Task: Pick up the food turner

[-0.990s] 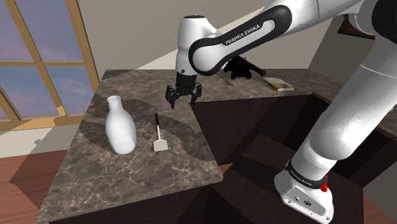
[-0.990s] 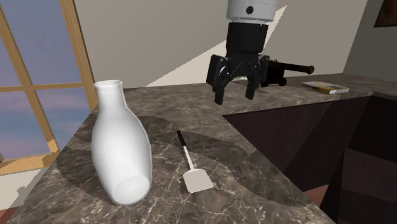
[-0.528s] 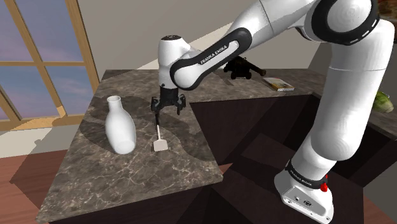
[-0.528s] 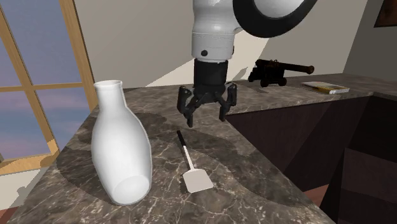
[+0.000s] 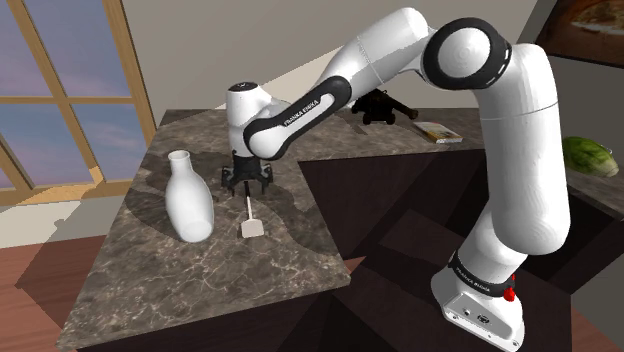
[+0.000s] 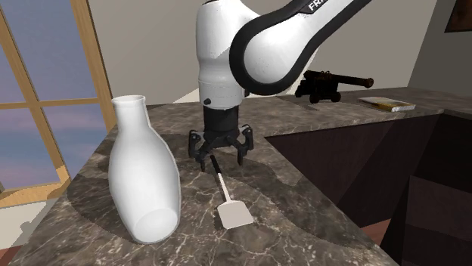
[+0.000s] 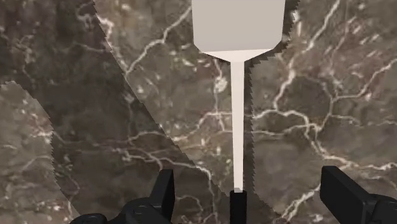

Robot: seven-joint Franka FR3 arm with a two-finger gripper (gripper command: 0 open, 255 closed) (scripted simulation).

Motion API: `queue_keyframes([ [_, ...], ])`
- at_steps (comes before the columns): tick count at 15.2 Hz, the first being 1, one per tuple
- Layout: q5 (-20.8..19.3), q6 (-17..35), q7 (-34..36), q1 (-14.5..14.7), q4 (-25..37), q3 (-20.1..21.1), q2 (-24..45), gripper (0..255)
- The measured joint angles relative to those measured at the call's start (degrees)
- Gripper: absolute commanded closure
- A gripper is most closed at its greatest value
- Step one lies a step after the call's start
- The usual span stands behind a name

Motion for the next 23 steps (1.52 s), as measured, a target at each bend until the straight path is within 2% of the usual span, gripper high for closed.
queue_keyframes([
  [6,-1.43,2.73,1.18,0.83,0.40,-1.09,3.29,0],
  [7,-1.51,2.97,1.29,0.88,0.26,-1.14,3.40,255],
  [17,-1.60,3.23,1.36,0.90,0.14,-1.20,3.51,255],
  [23,-0.41,0.71,0.53,0.30,0.14,-0.31,0.90,255],
])
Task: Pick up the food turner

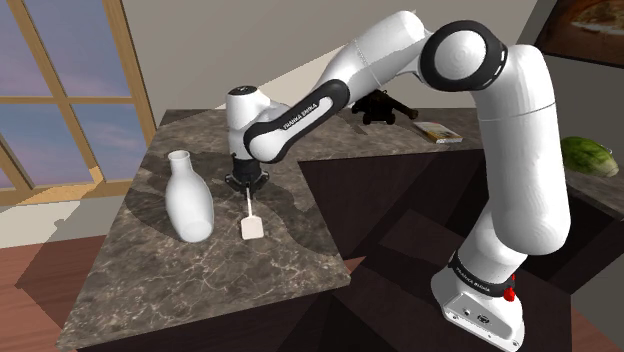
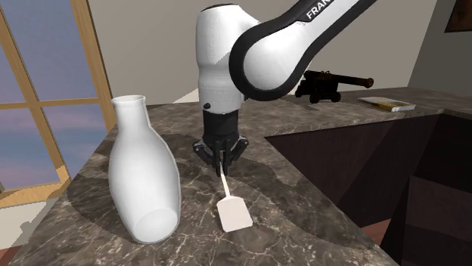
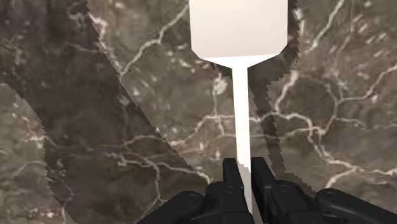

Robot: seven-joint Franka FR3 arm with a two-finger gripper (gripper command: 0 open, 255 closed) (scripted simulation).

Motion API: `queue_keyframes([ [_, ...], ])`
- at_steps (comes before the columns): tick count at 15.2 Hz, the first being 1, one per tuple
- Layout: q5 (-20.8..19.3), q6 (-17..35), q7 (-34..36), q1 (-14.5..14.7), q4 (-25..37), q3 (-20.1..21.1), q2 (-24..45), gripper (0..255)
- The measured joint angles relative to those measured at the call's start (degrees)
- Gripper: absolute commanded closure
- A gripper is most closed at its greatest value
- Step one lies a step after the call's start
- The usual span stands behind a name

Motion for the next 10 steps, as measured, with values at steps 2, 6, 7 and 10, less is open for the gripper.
queue_keyframes([
  [2,0.41,-1.22,-0.28,-0.06,0.65,0.28,-0.60,255],
  [6,1.36,-3.11,-1.04,-0.64,0.59,0.88,-2.66,255],
  [7,1.61,-3.68,-1.24,-0.75,0.70,1.03,-3.15,255],
  [10,2.23,-5.07,-1.62,-0.98,0.87,1.43,-4.44,255],
])
